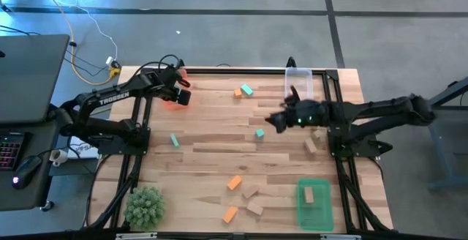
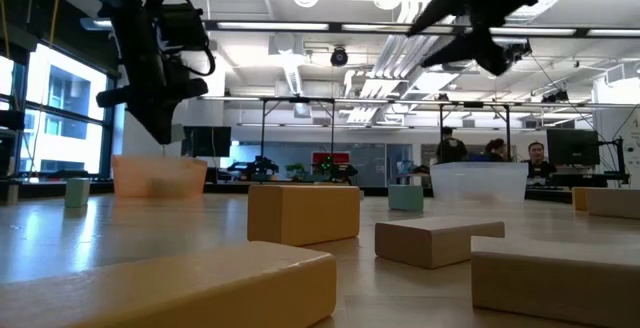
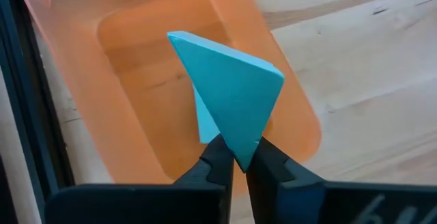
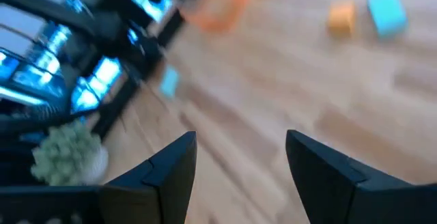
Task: Sort & place blocks by color
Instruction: Put the blue block into the light orange bin, then put the orange block into the transparent bin
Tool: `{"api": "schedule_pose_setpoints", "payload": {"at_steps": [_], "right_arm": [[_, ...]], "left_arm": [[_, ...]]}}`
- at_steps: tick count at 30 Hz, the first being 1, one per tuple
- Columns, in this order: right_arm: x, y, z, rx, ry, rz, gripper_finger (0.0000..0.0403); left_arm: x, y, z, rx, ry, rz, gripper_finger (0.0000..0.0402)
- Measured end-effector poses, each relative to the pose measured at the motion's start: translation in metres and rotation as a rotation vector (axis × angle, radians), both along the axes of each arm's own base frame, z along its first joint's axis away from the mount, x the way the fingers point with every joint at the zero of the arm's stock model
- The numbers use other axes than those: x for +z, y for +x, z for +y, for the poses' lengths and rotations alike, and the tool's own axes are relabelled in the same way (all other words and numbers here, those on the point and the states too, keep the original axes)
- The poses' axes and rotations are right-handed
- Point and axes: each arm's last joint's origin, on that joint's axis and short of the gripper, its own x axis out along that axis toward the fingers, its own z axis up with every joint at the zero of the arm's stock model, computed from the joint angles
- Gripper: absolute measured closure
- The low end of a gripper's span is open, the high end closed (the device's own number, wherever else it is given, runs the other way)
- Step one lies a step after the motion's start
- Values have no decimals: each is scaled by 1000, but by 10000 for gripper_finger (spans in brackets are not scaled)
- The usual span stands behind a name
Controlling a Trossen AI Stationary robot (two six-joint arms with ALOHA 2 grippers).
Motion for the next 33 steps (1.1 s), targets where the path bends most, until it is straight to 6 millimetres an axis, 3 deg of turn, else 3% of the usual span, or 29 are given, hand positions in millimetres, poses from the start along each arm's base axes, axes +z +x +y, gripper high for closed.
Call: {"api": "schedule_pose_setpoints", "payload": {"at_steps": [8, 13, 24, 33], "right_arm": [[12, 1, -40, 31, -92, -110, 190], [13, -1, -48, 152, -67, -133, 190], [36, 8, -29, 288, -120, -377, 190], [58, 11, 5, 452, -160, -603, 190]], "left_arm": [[0, 0, 0, 1, -15, -18, 345], [0, 1, -1, -12, -39, -43, 318], [1, 5, -4, -104, -140, -151, 261], [46, 18, -7, -247, -96, -292, 259]]}}
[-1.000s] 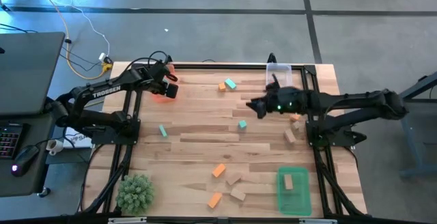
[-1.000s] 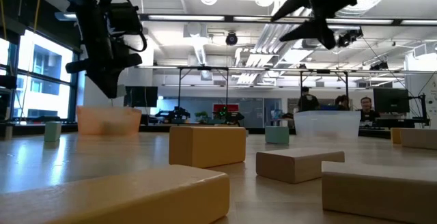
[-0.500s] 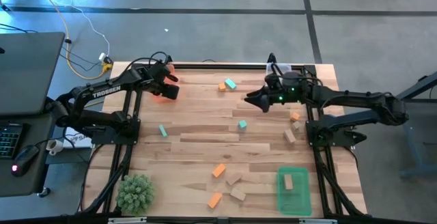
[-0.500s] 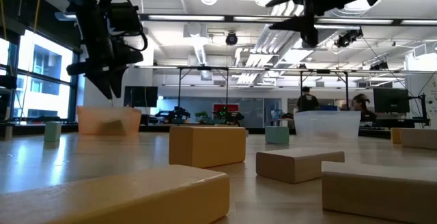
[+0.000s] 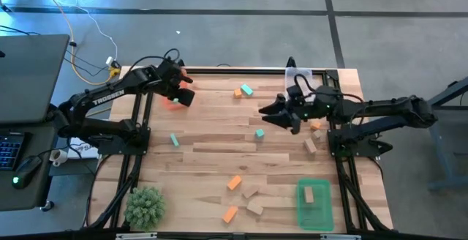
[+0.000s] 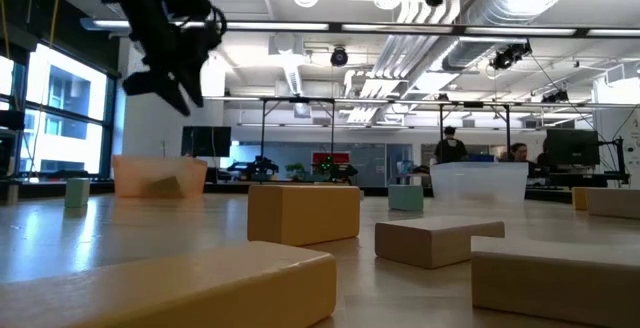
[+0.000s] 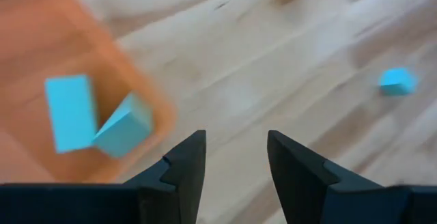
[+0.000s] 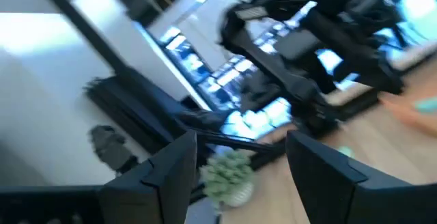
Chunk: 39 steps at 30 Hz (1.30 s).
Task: Sort & place blocks by color
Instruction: Put the orange block into the transparent bin
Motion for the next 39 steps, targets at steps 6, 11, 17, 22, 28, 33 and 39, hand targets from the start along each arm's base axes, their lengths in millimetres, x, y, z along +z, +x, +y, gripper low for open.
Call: {"api": "schedule_pose_setpoints", "payload": {"at_steps": [6, 11, 17, 22, 28, 33, 39], "right_arm": [[21, -5, 19, 64, -49, -232, 190], [35, -12, 26, -4, -113, -406, 190], [41, -11, 31, -44, -157, -429, 190], [60, 1, 36, -2, -265, -387, 190], [62, 21, 44, 90, -379, -79, 190], [63, 35, 50, 142, -430, 87, 184], [51, 49, 58, 203, -572, 220, 159]], "left_arm": [[33, 9, -19, -55, 59, -112, 261], [46, 13, -47, -119, 55, -190, 261], [59, 13, -83, -182, 14, -278, 261], [64, 13, -105, -172, 11, -308, 261], [65, 14, -121, -166, 34, -313, 261], [64, 16, -128, -152, 30, -310, 261], [64, 17, -134, -160, 4, -320, 261]]}}
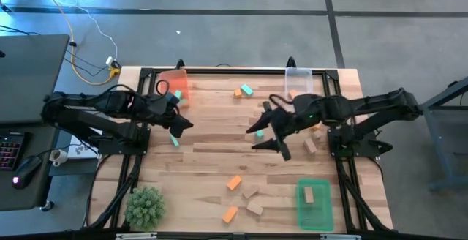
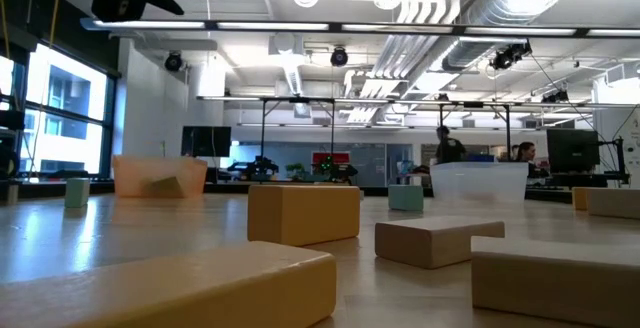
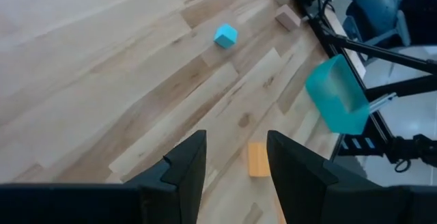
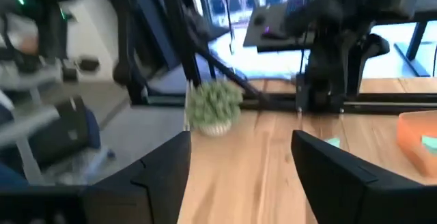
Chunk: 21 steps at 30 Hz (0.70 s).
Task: Sort & place blocks by color
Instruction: Put the orange block into the transparent bin
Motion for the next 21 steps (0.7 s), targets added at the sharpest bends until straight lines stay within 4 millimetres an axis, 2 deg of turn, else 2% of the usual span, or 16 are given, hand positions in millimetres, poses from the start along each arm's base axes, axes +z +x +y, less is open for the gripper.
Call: {"api": "schedule_pose_setpoints", "payload": {"at_steps": [7, 14, 21], "right_arm": [[-37, 22, 12, 85, -195, 129, 151], [-87, 52, 30, 168, -290, 256, 151], [-130, 70, 50, 253, -367, 341, 151]], "left_arm": [[0, 0, -5, -16, 3, 0, 261], [0, 0, -5, 4, 29, 1, 261], [-1, 1, -4, 13, 39, 6, 261]]}}
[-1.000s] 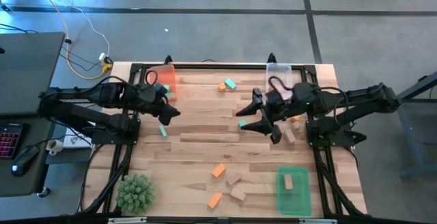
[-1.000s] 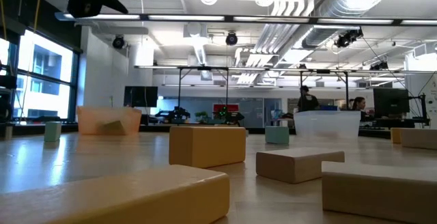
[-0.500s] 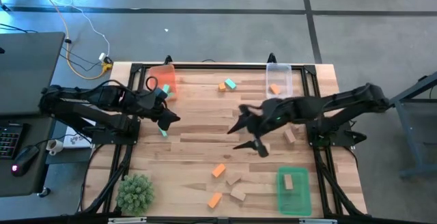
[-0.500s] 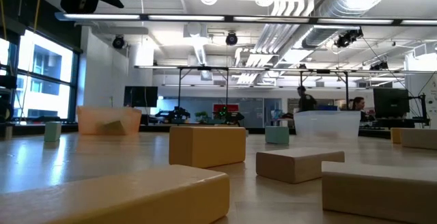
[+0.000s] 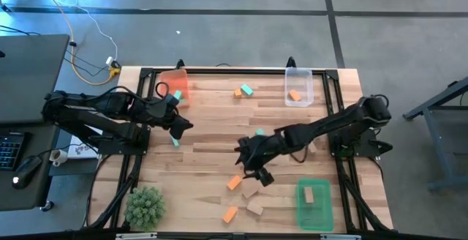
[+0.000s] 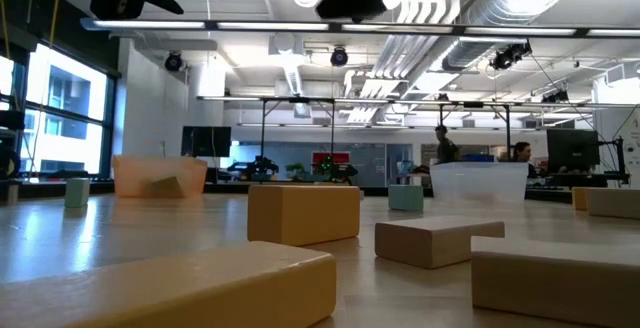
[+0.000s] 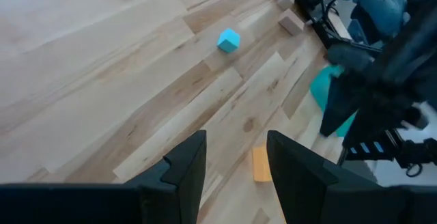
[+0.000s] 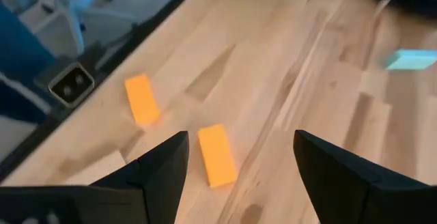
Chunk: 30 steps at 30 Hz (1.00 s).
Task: Sort & place blocks by color
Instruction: Put the orange block into the transparent bin
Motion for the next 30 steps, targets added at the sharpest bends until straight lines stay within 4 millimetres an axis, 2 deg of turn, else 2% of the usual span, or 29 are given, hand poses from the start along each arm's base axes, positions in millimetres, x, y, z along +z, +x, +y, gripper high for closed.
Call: {"api": "schedule_pose_setpoints", "payload": {"at_steps": [13, 30], "right_arm": [[-55, 24, 16, 77, -17, 46, 151], [-106, 39, 21, 65, -9, 114, 151]], "left_arm": [[-1, 1, 0, 0, 12, 8, 261], [-1, 1, 0, 4, 12, 7, 261]]}}
